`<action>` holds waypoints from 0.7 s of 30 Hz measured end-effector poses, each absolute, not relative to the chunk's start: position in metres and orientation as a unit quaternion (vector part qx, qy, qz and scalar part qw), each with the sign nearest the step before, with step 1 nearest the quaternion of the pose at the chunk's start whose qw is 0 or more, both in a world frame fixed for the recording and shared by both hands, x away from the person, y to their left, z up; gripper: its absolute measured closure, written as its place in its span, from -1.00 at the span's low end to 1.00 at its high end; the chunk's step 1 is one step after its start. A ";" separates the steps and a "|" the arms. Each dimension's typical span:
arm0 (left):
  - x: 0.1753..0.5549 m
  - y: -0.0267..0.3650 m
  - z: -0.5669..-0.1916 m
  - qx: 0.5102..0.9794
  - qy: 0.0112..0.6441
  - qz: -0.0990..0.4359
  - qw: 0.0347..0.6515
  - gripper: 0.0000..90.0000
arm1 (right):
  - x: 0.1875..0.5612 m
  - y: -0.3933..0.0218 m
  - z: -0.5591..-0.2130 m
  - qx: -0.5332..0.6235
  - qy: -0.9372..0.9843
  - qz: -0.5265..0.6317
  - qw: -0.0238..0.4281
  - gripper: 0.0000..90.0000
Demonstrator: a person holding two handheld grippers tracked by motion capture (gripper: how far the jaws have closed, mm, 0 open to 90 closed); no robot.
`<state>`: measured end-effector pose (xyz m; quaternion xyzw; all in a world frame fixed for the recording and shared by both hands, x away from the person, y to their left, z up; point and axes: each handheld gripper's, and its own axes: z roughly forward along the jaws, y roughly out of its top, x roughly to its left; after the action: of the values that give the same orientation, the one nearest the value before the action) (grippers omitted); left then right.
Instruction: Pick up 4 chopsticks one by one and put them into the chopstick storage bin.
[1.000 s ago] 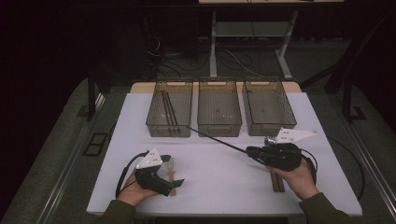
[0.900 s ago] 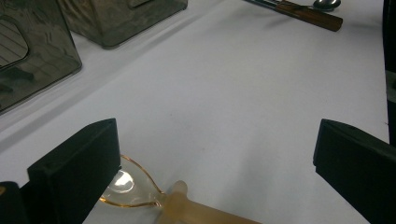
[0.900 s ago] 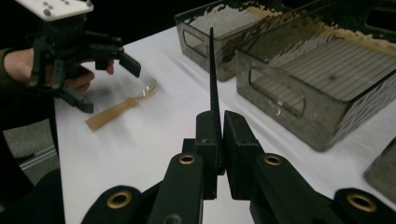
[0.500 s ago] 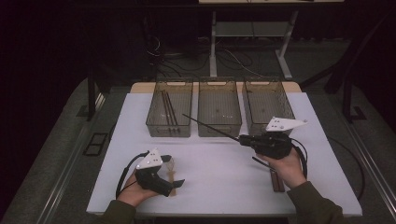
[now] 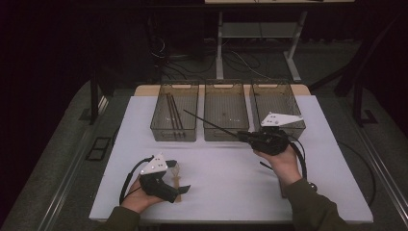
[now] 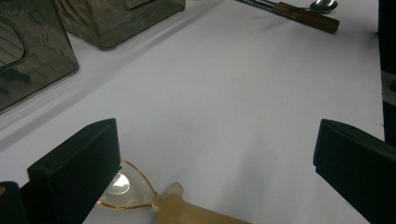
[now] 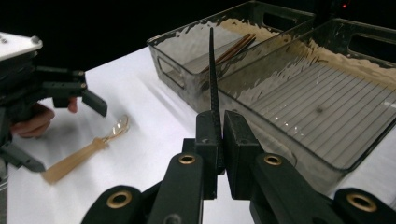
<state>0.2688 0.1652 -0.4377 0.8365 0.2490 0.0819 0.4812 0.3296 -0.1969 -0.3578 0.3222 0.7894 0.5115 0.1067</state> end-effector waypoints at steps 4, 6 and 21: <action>0.269 0.165 -0.438 0.836 0.250 0.081 0.482 -1.00 | 0.335 -0.191 -0.356 0.326 0.786 0.514 0.110 0.89; 0.268 0.165 -0.438 0.833 0.254 0.080 0.485 -1.00 | 0.337 -0.188 -0.355 0.326 0.785 0.515 0.113 0.89; 0.267 0.164 -0.437 0.832 0.254 0.077 0.487 -1.00 | 0.381 -0.149 -0.343 0.360 0.780 0.495 0.127 0.88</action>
<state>0.2675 0.1642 -0.4373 0.8321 0.2540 0.0769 0.4870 0.3808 -0.1492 -0.3432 0.3601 0.7803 0.4953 0.1273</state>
